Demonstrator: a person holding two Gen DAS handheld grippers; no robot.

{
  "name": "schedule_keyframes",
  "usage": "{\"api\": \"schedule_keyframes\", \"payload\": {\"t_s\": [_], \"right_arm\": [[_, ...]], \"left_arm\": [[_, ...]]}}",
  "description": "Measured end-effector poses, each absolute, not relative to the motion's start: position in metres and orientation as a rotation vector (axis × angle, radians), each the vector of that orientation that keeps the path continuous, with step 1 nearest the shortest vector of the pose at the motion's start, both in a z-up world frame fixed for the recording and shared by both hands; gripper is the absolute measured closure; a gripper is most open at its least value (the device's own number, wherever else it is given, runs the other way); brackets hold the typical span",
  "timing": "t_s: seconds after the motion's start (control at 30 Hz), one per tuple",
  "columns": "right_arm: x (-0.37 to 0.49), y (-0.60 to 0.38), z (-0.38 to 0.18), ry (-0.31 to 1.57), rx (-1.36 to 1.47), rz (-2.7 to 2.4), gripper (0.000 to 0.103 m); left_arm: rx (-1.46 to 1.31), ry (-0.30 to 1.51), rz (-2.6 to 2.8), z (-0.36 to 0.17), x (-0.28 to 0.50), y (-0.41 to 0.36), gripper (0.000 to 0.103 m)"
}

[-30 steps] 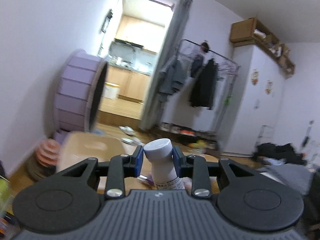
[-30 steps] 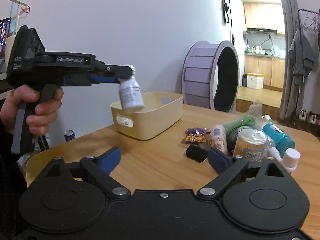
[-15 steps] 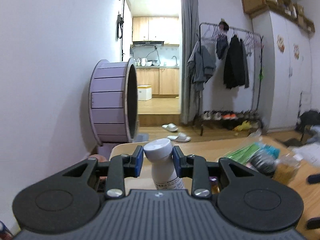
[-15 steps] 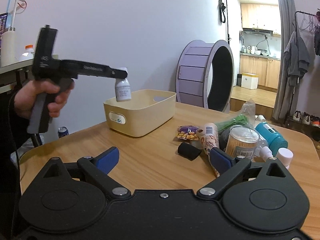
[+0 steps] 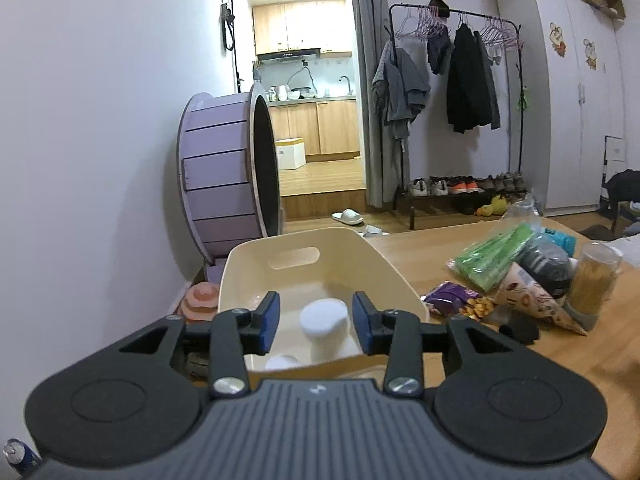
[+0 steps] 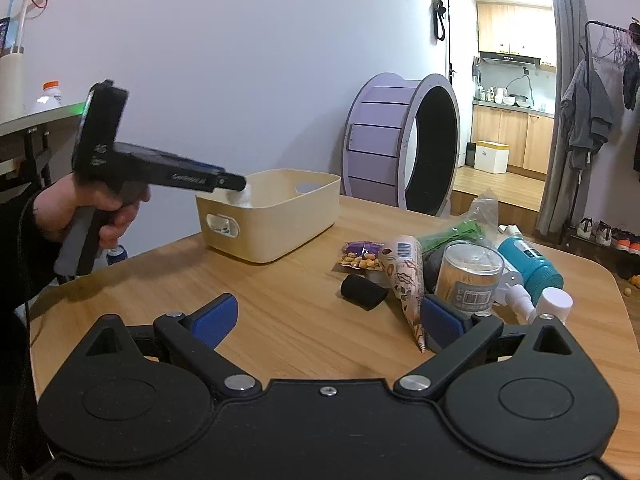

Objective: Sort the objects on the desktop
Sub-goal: 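Open the right gripper to drop the white bottle into the basket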

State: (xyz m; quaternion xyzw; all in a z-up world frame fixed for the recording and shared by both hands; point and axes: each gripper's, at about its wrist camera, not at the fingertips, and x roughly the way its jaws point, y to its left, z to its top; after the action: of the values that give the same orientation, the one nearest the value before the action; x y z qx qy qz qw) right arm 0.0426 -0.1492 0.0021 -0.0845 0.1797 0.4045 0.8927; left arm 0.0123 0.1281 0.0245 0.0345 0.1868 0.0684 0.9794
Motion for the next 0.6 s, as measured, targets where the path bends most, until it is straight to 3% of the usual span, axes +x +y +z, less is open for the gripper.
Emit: {"api": "schedule_keyframes", "payload": {"t_s": [0.6], "right_arm": [[0.094,-0.174,0.009,0.374,-0.110,0.642,0.005]], "left_arm": [[-0.089,0.346,-0.107,0.032,-0.010,0.086,0.060]]}}
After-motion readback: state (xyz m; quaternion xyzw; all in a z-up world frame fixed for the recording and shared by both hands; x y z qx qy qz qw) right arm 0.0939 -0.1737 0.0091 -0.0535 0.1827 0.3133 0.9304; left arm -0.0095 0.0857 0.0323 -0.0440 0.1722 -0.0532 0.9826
